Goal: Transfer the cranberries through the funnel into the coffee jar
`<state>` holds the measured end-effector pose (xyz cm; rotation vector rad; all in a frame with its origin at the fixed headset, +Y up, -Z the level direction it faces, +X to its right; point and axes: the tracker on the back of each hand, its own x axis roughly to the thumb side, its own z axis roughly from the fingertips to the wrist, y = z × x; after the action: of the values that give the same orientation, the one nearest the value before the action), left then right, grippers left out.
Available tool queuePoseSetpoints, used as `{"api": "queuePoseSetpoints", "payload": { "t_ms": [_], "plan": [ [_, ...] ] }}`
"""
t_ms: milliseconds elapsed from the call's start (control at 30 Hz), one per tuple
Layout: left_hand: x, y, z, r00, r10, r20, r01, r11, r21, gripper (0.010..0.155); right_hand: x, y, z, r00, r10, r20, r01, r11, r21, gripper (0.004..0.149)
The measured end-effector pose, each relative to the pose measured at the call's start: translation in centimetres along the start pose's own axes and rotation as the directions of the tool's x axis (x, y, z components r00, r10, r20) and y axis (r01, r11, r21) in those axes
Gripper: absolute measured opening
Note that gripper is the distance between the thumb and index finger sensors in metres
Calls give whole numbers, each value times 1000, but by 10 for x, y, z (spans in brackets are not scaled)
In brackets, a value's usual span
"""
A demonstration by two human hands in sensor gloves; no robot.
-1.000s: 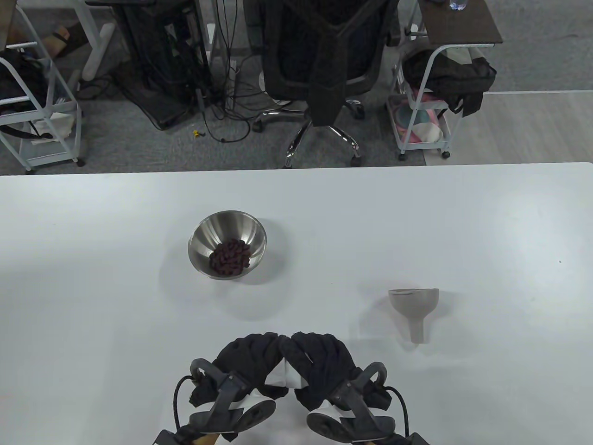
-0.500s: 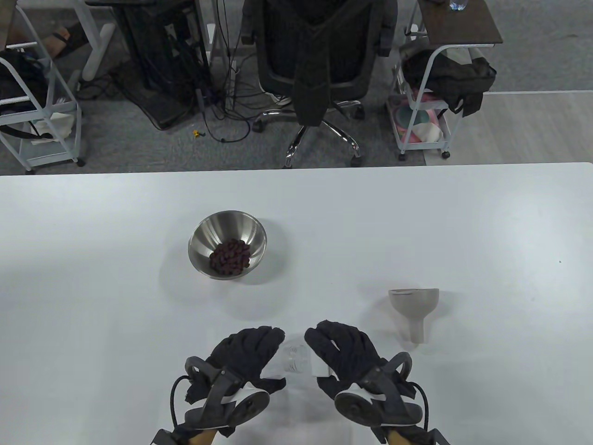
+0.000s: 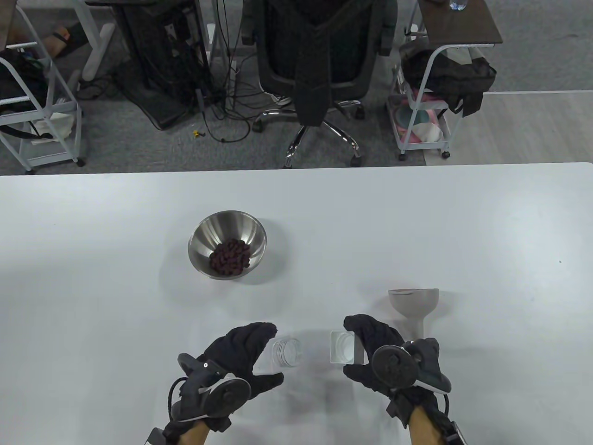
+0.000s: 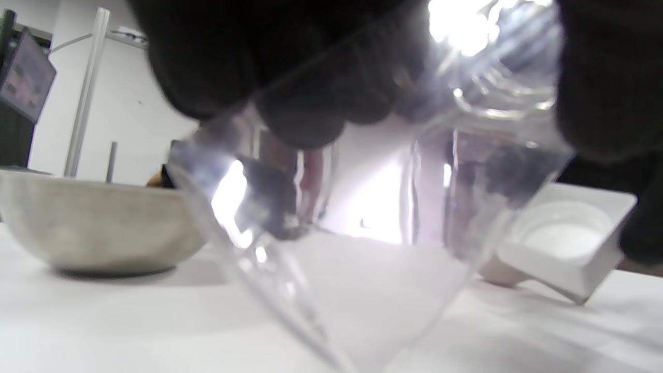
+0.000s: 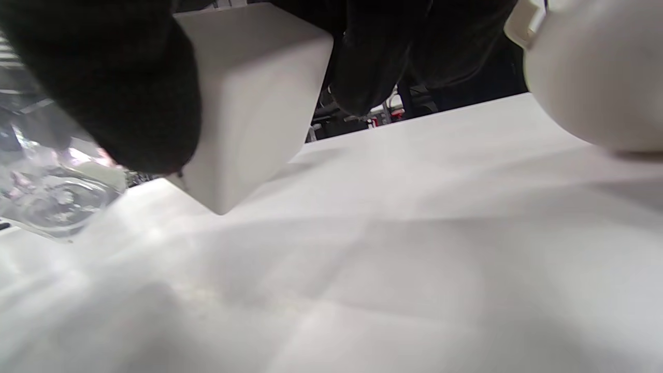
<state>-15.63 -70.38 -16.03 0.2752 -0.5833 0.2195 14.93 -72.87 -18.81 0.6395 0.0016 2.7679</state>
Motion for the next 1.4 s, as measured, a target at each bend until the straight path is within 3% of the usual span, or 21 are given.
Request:
{"api": "queuePoseSetpoints", "payload": {
  "t_ms": [267,600,1000,1233,1400],
  "plan": [
    [-1,2,2,1000,7,-4,-7,1000,13,97,-11,17,-8,999,-12,-46,18,993,119,95],
    [-3,2,3,1000,19,-8,-19,1000,11,97,-24,28,-9,993,-47,-108,65,984,164,94],
    [-4,2,4,1000,30,-8,-30,999,14,97,-15,33,-12,975,190,-114,-159,958,238,93],
    [-5,0,3,999,46,-14,-45,999,4,97,-14,32,-11,974,199,-112,-164,952,258,94],
    [-7,-2,2,997,79,-23,-79,997,-7,96,-11,31,-10,979,187,-85,-157,948,276,105]
  ]
}}
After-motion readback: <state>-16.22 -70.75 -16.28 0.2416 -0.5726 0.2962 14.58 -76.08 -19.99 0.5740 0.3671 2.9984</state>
